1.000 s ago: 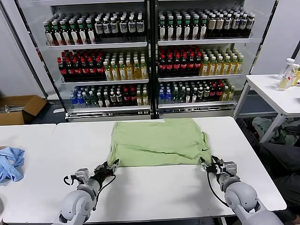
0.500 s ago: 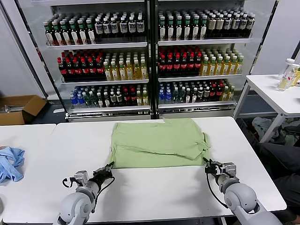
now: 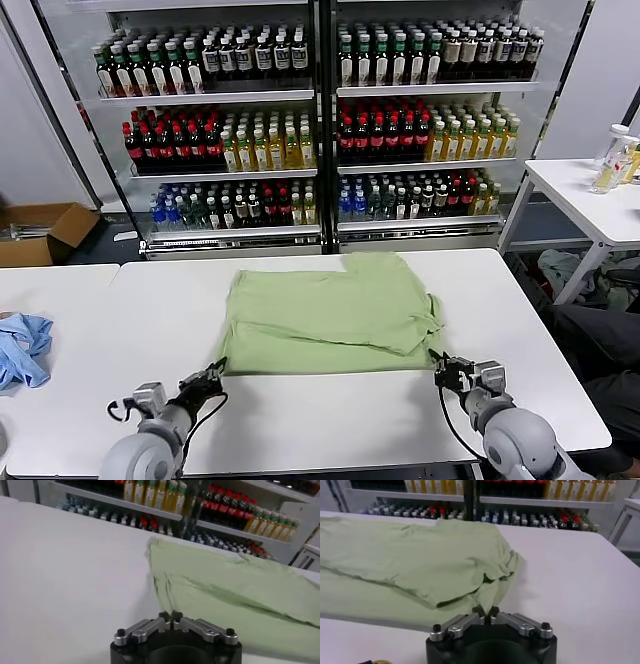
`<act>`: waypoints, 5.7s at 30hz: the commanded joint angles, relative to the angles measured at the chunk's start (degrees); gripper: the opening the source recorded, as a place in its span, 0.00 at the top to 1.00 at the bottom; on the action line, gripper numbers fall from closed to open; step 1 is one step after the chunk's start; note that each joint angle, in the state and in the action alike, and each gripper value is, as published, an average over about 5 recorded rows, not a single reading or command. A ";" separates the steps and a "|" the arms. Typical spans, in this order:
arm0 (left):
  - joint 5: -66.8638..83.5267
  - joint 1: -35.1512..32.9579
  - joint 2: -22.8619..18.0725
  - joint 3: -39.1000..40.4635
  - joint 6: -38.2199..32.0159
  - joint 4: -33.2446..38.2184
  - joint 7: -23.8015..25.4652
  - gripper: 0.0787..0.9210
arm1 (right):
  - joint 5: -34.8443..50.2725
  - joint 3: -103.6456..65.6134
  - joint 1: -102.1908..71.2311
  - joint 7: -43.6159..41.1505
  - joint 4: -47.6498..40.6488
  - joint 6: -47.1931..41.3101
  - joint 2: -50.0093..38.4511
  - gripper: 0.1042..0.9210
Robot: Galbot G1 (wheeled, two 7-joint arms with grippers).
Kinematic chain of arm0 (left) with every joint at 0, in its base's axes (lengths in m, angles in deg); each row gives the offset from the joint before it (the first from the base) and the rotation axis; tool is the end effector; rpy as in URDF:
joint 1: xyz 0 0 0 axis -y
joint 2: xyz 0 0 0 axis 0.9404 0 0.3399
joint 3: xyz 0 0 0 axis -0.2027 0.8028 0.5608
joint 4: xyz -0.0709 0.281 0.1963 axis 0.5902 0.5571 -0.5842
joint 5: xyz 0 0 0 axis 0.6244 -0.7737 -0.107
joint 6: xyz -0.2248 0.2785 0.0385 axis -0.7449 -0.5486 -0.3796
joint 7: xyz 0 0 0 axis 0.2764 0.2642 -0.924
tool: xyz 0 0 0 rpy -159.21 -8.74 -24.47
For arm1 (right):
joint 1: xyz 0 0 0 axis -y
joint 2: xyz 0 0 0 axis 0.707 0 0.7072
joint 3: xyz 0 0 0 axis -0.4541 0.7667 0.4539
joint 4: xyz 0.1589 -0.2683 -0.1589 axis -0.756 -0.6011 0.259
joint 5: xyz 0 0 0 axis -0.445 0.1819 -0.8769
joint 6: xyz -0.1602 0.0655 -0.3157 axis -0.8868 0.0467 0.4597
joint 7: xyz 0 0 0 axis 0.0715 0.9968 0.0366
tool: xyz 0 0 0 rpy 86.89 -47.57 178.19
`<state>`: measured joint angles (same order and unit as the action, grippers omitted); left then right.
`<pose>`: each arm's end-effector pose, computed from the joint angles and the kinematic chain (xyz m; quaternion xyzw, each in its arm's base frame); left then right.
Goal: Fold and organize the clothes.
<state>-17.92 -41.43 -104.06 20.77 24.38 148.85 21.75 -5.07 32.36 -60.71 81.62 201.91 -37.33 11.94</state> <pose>0.2373 0.0815 -0.3030 -0.0405 -0.9549 0.1275 0.2649 0.2540 -0.0692 -0.2751 0.1101 -0.9541 0.0568 0.2728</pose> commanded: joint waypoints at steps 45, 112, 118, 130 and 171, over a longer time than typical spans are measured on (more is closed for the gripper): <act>-0.61 13.10 9.46 -0.02 0.72 -4.40 -7.36 0.12 | 0.59 14.69 31.89 4.09 -15.40 -1.62 4.98 0.12; 2.12 29.35 4.41 13.52 -2.23 -22.93 -4.92 0.99 | 3.60 23.23 50.32 0.33 -47.06 0.69 19.49 1.00; 4.63 26.52 5.47 10.97 -3.41 -17.88 -4.40 0.99 | 4.51 21.92 48.09 0.86 -40.16 1.93 17.04 1.00; 8.54 19.60 7.90 6.07 -3.39 -9.59 -3.73 0.99 | 6.56 16.67 38.43 1.98 -24.51 1.14 11.12 1.00; 7.05 20.99 7.77 8.15 -3.66 -13.01 -2.94 0.99 | 3.30 21.11 50.30 2.34 -52.80 -2.51 23.42 0.42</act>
<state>-10.93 -20.23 -96.31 28.91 20.75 135.70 18.72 -2.33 53.23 -10.59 84.05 150.46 -39.38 34.67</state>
